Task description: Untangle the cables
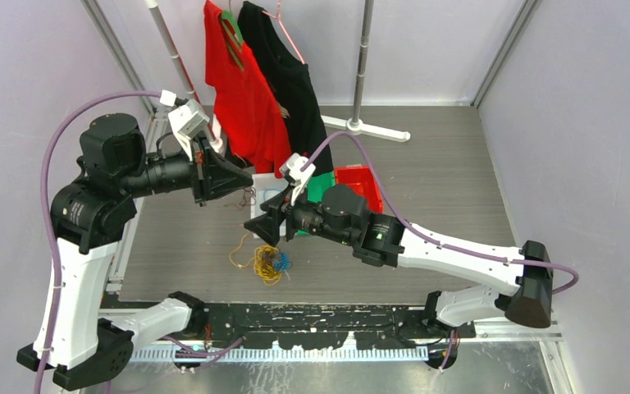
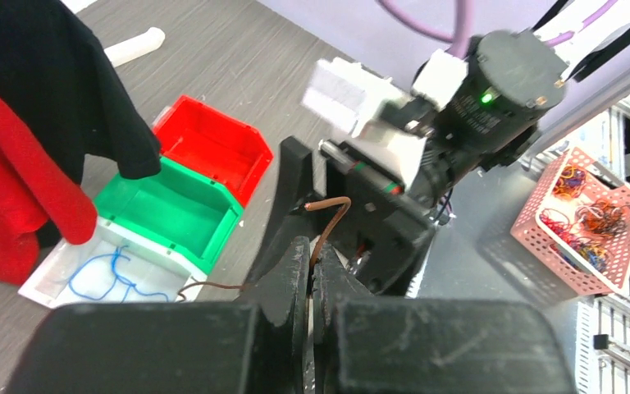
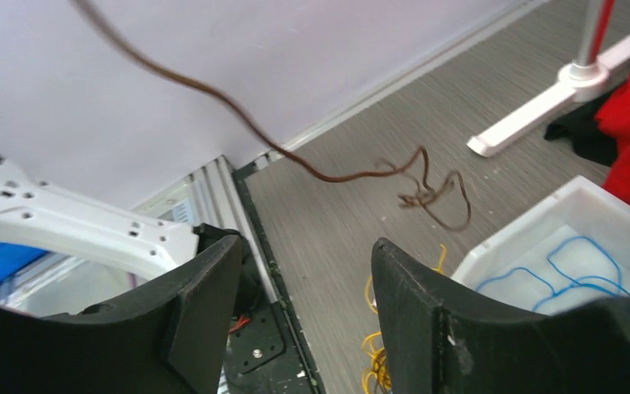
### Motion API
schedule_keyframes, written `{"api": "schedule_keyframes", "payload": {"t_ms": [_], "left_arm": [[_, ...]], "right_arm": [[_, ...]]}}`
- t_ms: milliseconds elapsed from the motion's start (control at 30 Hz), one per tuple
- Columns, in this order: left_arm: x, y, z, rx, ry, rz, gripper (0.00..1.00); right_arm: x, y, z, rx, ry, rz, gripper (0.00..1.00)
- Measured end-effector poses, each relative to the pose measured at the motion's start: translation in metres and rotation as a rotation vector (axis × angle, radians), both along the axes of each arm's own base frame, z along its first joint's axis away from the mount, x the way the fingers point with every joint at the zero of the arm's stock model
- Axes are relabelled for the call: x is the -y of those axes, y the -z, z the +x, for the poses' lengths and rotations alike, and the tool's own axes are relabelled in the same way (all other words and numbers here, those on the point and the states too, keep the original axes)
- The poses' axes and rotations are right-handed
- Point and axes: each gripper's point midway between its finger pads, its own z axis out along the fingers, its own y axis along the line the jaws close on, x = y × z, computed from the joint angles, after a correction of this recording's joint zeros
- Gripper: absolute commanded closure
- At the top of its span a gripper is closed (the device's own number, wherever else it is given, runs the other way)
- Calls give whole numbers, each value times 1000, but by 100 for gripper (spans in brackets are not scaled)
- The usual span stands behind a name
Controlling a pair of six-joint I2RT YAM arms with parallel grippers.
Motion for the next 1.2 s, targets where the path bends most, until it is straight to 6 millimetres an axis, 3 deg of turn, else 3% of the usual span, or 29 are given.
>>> {"api": "schedule_keyframes", "payload": {"t_ms": [133, 300, 500, 600, 733, 967, 1200], "left_arm": [[2, -4, -6, -18, 16, -25, 100], [3, -7, -12, -25, 31, -44, 100], [4, -6, -14, -43, 44, -54, 100], [5, -6, -16, -50, 51, -57, 100], [5, -4, -16, -54, 55, -57, 100], [6, 13, -11, -81, 47, -38, 100], [1, 40, 8, -62, -18, 34, 100]], "right_arm": [[-3, 12, 19, 22, 91, -31, 29], [-6, 10, 32, 55, 145, -13, 28], [-19, 26, 38, 59, 147, -35, 49], [-20, 30, 41, 61, 160, -44, 66], [-20, 24, 42, 71, 167, -26, 97], [-6, 25, 38, 75, 174, -27, 99], [30, 39, 37, 54, 233, -63, 99]]}}
